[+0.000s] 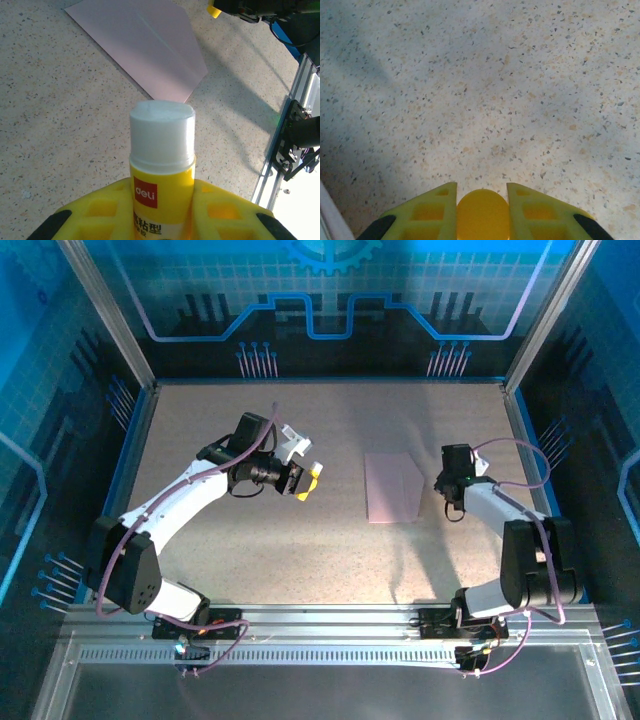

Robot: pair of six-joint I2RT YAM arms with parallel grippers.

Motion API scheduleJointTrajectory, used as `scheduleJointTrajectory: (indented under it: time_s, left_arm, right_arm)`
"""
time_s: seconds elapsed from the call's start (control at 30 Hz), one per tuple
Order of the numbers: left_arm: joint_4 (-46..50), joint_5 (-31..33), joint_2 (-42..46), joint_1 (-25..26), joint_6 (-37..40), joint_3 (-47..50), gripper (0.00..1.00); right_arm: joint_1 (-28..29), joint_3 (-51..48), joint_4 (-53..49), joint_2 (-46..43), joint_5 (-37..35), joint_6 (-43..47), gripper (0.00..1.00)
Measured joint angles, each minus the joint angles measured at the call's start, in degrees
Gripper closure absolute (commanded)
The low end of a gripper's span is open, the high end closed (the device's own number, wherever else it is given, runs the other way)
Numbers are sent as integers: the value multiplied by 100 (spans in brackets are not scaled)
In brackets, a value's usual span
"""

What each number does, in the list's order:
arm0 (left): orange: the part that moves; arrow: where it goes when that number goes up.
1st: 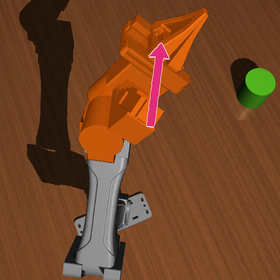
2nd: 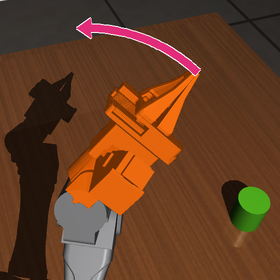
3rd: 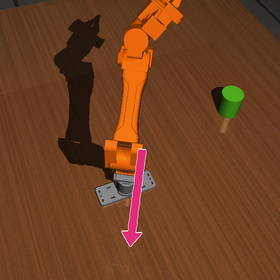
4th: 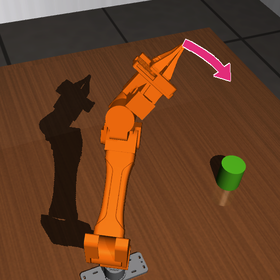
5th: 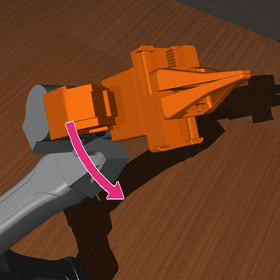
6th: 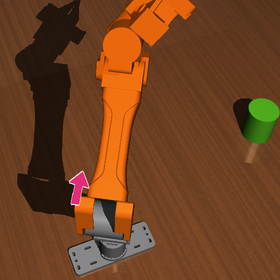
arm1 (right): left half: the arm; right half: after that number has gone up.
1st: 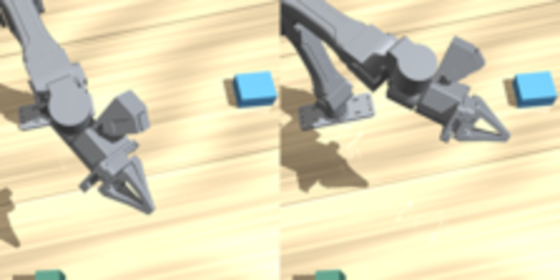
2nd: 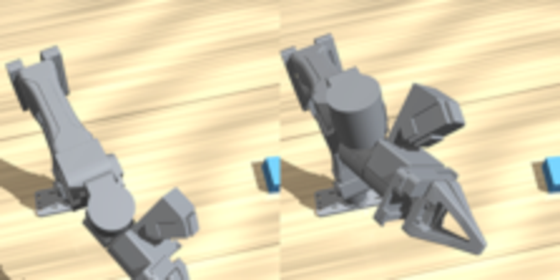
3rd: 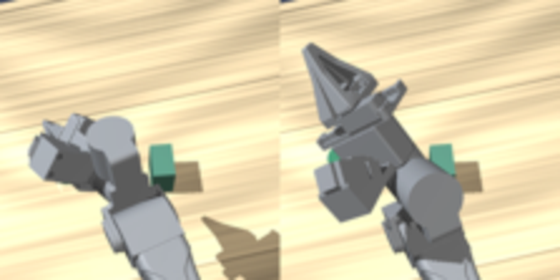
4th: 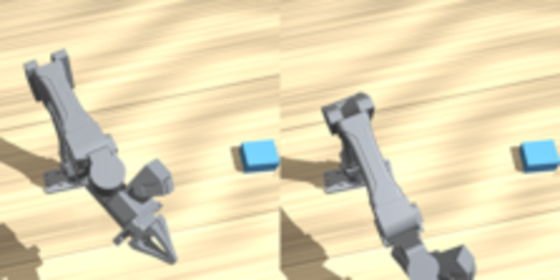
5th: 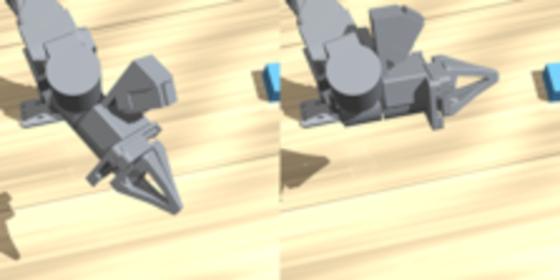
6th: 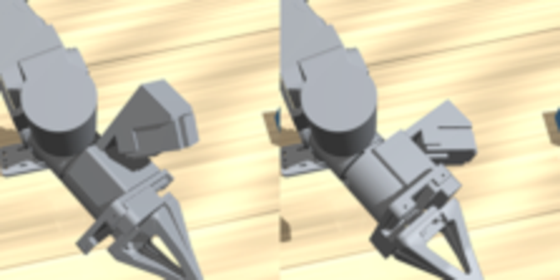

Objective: Place the letter into the envelope and seal it

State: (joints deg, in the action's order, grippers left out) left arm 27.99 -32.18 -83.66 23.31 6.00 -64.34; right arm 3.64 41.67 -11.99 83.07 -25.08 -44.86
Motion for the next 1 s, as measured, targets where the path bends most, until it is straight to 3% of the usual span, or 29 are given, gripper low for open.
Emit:
scheduleJointTrajectory:
  time_s: [0.5, 0.7, 1.0]
  left_arm:
    - [0, 0, -4, 0, -4, 0, 100]
    - [-2, -2, -57, 0, -4, 0, 100]
    - [0, -2, -101, 0, -7, 0, 100]
  right_arm:
    - [85, -37, 83, 527, -352, -881, 68]
    - [85, -55, 125, 527, -409, -988, 58]
    - [87, -142, 175, 505, -431, -1003, 51]
